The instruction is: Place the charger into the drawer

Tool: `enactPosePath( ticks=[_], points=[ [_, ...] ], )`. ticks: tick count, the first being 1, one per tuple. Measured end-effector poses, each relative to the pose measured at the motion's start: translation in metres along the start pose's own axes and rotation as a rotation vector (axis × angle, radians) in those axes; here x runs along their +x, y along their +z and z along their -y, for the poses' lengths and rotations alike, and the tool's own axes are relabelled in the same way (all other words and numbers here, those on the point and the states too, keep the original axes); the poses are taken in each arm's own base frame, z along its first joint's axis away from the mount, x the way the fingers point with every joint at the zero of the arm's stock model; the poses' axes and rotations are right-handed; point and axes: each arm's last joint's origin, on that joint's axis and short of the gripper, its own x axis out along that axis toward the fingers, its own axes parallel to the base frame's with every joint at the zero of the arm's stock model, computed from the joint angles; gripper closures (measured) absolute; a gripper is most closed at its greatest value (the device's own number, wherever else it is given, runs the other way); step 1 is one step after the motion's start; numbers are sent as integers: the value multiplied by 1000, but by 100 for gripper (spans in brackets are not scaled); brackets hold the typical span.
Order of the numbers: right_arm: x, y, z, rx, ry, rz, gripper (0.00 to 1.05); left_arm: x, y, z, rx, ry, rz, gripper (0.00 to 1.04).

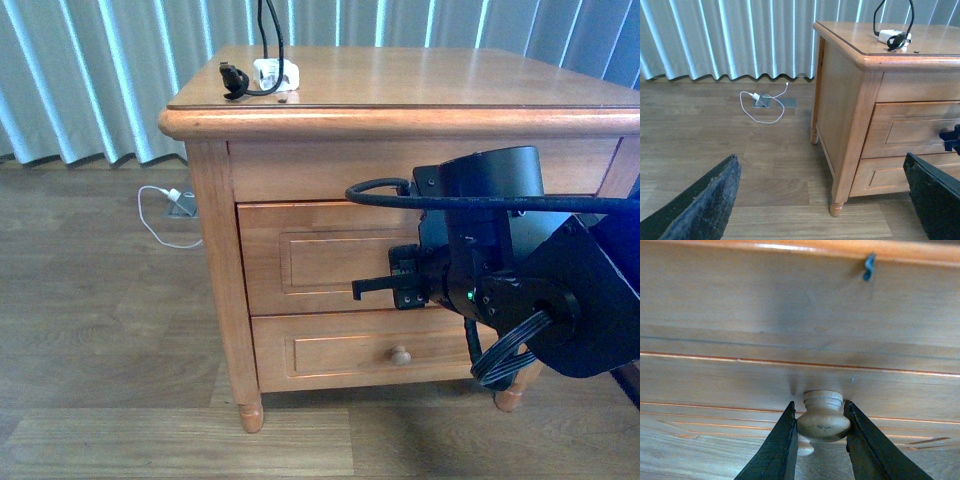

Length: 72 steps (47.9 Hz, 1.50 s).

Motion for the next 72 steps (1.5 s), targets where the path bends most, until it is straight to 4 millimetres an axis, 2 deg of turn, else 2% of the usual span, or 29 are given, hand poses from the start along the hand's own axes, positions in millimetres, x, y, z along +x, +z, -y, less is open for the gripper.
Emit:
enactPosePath(
  ticks=[11,20,29,35,48,56,60,64,70,72],
  points=[
    [-7,-7,2,-1,21,-18,82,0,0,0,0,0,0,6],
    [-32,-18,6,-14,31,-72,82,0,0,0,0,0,0,6],
    [-67,-32,12,-40,71,-150,82,0,0,0,0,0,0,6],
    [-108,-49,19,-95,129,-227,82,0,0,0,0,0,0,6],
    [-159,-70,28,-127,193,-292,83,0,0,0,0,0,0,6],
    [-177,-83,36,-118,152,-322,57,0,0,0,0,1,0,6],
    [-185,-82,39,-108,150,-320,47,0,0,0,0,0,0,6],
    [-196,-75,41,-99,170,-297,34,0,0,0,0,0,0,6],
    [-225,-51,52,-65,200,-210,10,0,0,0,0,0,0,6],
    [-237,-43,59,-46,197,-174,7,0,0,0,0,0,0,6]
  ],
)
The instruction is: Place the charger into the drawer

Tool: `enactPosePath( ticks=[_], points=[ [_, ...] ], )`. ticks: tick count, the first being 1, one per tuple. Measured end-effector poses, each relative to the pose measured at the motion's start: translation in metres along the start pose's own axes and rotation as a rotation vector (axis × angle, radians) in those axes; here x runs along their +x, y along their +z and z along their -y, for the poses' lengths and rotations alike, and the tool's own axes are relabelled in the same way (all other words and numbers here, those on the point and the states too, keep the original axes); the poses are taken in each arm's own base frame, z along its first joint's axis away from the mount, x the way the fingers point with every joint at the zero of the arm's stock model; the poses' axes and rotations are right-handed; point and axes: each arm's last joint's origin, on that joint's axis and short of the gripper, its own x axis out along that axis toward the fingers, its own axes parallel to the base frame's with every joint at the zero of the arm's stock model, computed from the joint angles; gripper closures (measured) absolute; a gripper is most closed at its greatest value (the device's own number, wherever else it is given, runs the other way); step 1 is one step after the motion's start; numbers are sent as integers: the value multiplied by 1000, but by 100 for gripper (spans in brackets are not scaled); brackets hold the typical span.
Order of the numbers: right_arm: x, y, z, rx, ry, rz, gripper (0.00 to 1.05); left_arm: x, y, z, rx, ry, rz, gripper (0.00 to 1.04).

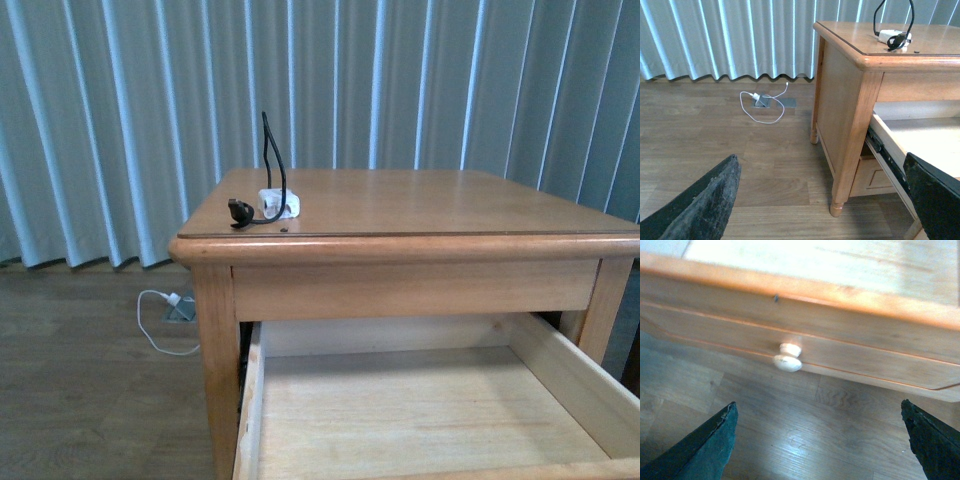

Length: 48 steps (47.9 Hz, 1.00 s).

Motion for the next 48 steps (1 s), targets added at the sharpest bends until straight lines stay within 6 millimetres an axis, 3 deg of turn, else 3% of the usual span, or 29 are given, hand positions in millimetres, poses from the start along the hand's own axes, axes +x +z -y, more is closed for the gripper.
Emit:
enactPosePath(
  ticks=[6,11,21,32,48],
  points=[
    [-49,22,17,55,5,156,9,0,0,0,0,0,0,6],
    [-78,31,26,83,0,244,9,0,0,0,0,0,0,6],
    [-121,27,33,130,21,322,9,0,0,0,0,0,0,6],
    [-142,8,31,166,39,372,9,0,0,0,0,0,0,6],
    [-142,5,33,166,-26,477,11,0,0,0,0,0,0,6]
  ],
)
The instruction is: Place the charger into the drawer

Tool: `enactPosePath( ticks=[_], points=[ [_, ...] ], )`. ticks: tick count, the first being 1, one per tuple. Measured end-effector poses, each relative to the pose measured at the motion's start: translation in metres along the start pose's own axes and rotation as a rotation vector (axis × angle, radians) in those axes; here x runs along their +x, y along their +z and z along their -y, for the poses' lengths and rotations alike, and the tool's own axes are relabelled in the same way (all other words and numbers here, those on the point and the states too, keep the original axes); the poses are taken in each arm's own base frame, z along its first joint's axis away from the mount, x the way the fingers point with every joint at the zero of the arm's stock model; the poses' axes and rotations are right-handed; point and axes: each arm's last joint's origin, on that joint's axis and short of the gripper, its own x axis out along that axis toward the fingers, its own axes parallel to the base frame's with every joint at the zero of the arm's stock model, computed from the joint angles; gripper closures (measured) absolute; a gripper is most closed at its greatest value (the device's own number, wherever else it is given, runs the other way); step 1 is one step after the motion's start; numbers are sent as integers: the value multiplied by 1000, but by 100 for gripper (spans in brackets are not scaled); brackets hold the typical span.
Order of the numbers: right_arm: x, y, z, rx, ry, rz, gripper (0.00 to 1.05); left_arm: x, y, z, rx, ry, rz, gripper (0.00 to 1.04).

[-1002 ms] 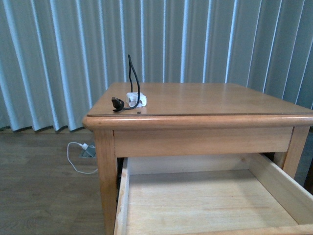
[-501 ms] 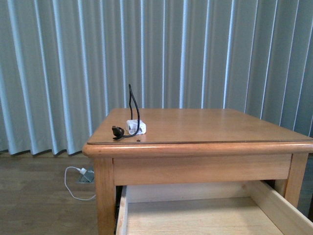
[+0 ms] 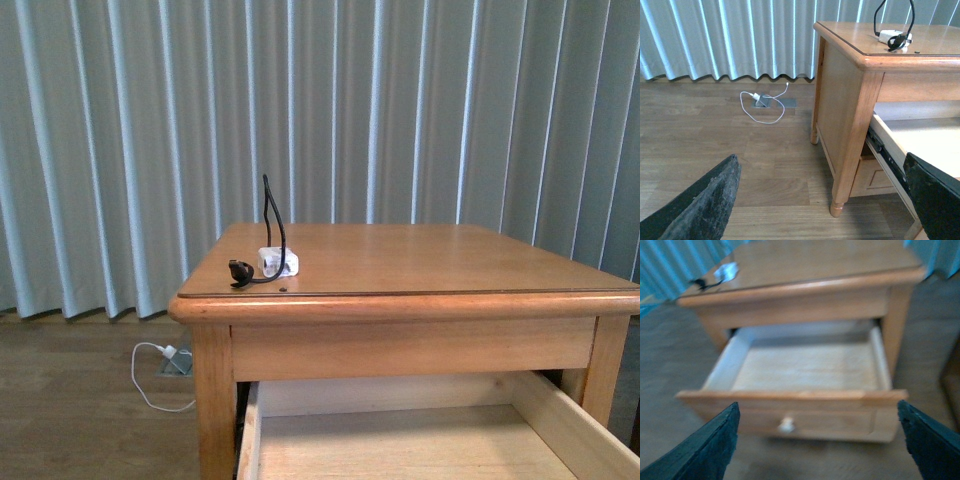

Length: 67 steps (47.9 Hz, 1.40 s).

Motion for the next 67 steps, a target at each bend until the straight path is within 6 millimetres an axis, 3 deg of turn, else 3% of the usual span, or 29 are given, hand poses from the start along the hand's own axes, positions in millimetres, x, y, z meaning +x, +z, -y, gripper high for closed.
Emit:
enactPosePath(
  ticks=[7,10,26,38,49,55,63,67],
  points=[
    [4,-14,-5,-117,-258,228,36,0,0,0,0,1,0,6],
    [7,-22,-8,-120,-269,239,50,0,0,0,0,0,0,6],
    [13,-48,-4,-123,-271,228,104,0,0,0,0,0,0,6],
    [14,-52,-3,-121,-273,223,64,0,0,0,0,0,0,6],
    [14,-52,-3,-121,-273,224,8,0,0,0,0,0,0,6],
    [14,-52,-3,-121,-273,224,9,14,12,8,-182,193,50,6],
    [14,-52,-4,-122,-273,225,9,72,54,33,-127,-49,-133,6],
    [14,-52,-3,-122,-273,225,9,111,76,46,-45,-154,-176,6]
  ],
)
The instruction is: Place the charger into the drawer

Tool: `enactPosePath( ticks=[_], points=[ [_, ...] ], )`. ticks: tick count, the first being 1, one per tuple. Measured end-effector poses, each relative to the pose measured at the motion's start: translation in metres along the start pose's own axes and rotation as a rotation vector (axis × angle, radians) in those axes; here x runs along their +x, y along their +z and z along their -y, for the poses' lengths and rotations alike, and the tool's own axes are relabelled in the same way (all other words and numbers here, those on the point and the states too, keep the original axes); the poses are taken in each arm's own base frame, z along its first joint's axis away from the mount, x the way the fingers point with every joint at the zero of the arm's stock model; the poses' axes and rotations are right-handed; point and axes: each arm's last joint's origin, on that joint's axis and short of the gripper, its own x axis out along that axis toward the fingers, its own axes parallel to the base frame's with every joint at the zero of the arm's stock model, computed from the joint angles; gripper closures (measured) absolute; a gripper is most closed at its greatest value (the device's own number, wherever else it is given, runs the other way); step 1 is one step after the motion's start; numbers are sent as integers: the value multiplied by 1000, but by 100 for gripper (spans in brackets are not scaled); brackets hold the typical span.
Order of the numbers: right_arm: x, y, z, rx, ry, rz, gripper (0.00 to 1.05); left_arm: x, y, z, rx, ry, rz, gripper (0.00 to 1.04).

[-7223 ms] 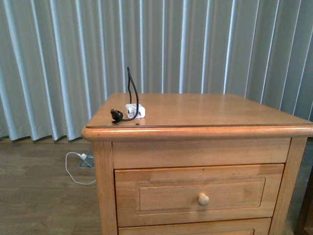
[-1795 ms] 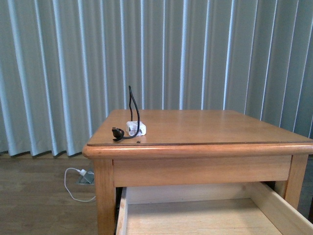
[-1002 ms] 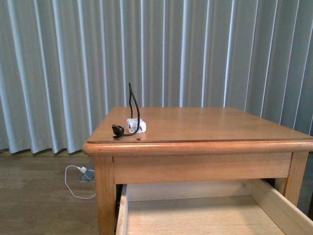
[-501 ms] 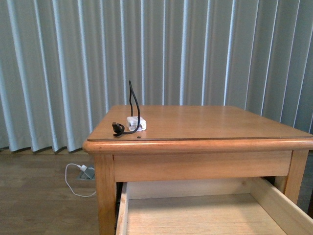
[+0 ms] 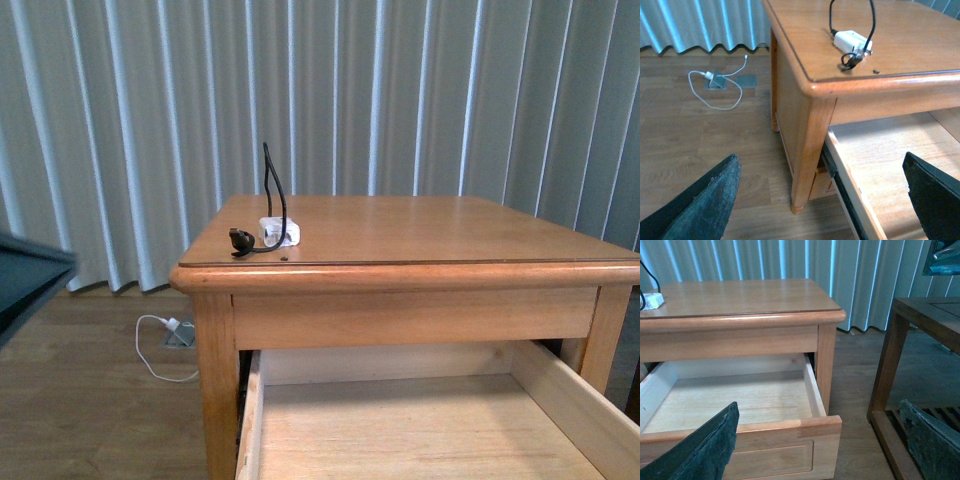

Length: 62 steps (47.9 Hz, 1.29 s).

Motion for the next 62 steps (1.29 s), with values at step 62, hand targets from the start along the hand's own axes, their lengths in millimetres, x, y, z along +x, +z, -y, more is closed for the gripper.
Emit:
enactPosePath(
  ticks=[62],
  points=[
    [0,0,0,0,0,0,9,275,42,93,175,5,-194,28]
  ],
)
